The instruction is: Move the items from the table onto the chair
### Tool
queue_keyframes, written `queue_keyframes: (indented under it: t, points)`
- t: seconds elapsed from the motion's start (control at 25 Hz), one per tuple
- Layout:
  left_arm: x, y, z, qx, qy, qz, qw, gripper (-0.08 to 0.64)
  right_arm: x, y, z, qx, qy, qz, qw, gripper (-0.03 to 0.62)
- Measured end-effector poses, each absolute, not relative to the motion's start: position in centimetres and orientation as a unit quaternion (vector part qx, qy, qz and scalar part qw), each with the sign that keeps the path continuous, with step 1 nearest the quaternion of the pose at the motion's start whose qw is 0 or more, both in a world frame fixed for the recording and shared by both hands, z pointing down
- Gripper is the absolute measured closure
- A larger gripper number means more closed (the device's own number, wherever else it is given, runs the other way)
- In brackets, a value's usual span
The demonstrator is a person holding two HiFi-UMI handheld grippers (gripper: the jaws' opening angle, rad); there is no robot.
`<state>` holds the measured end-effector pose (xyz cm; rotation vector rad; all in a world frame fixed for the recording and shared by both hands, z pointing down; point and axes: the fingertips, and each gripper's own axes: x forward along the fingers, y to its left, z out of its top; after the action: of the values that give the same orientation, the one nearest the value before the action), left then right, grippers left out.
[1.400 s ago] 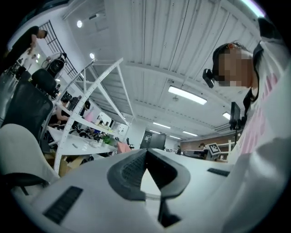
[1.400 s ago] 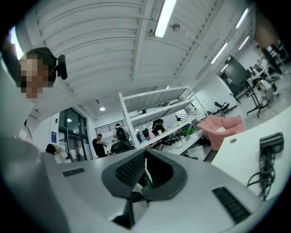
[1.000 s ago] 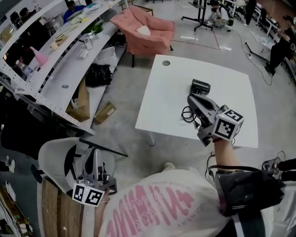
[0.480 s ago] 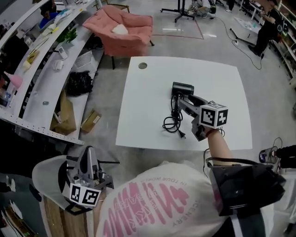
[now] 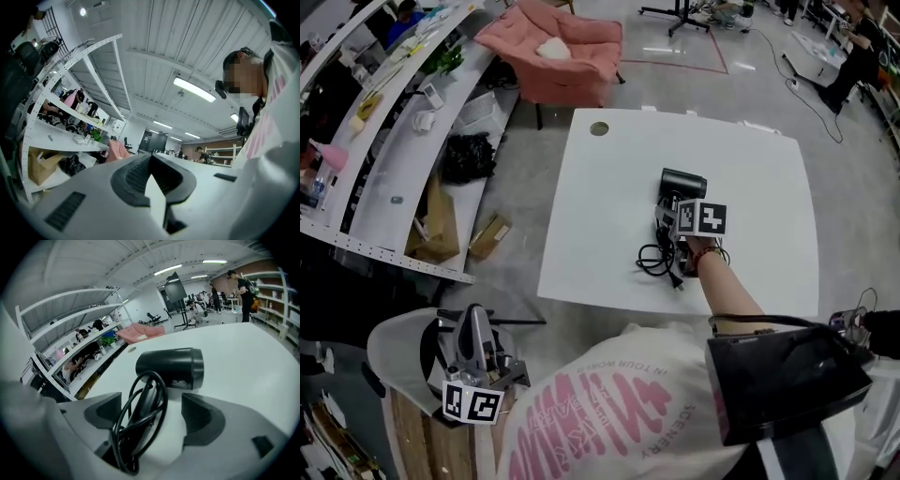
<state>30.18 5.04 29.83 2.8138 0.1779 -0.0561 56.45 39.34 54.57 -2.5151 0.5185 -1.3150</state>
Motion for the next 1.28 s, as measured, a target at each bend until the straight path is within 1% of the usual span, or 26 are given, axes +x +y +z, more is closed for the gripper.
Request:
queue_keyframes:
  t: [0.16, 0.2, 0.28, 0.32, 0.4, 0.52, 0.72, 0.92, 1.04, 1.28]
  points:
    - [29.7, 4.9, 29.7, 0.985, 0.051, -0.017, 0.162, 0.551, 56.4, 38.1, 55.9, -0.838, 0.196, -0.494, 0.123, 0.184]
    - [29.6, 4.9, 29.7, 0.986, 0.049, -0.018, 0.162, 0.551, 56.3, 38.2, 56.1, -0.836, 0.197, -0.497, 0.119, 0.193]
    - [29.6, 5.0, 29.8, 0.986, 0.047, -0.020, 0.162, 0.551, 56.4, 38.4, 56.2, -0.832, 0.199, -0.501, 0.132, 0.304]
    - [29.6, 5.0, 29.8, 0.985, 0.048, -0.020, 0.162, 0.551, 56.5, 38.4, 56.3, -0.828, 0.197, -0.503, 0.148, 0.336]
    - [29.7, 5.0, 29.6, 0.986, 0.050, -0.022, 0.160, 0.551, 56.7, 38.4, 56.1, -0.824, 0.197, -0.504, 0.168, 0.355]
    - [29.4, 4.6, 29.0, 0.986, 0.047, -0.032, 0.157, 0.551, 56.6, 38.0, 55.3, -0.824, 0.210, -0.497, 0.171, 0.367]
    - [27.5, 3.8, 29.2, 0.985, 0.027, -0.046, 0.166, 0.551, 55.7, 36.5, 53.2, -0.833, 0.252, -0.469, 0.149, 0.373]
    - [24.9, 3.7, 28.2, 0.985, 0.012, -0.056, 0.163, 0.551, 53.9, 32.9, 48.6, -0.825, 0.333, -0.419, 0.182, 0.373]
    - [22.1, 3.0, 27.5, 0.985, -0.010, -0.065, 0.157, 0.551, 51.7, 29.2, 45.8, -0.807, 0.385, -0.395, 0.212, 0.373]
    - [13.7, -0.3, 27.4, 0.983, -0.084, -0.061, 0.149, 0.551, 44.9, 20.3, 41.8, -0.765, 0.480, -0.372, 0.213, 0.373]
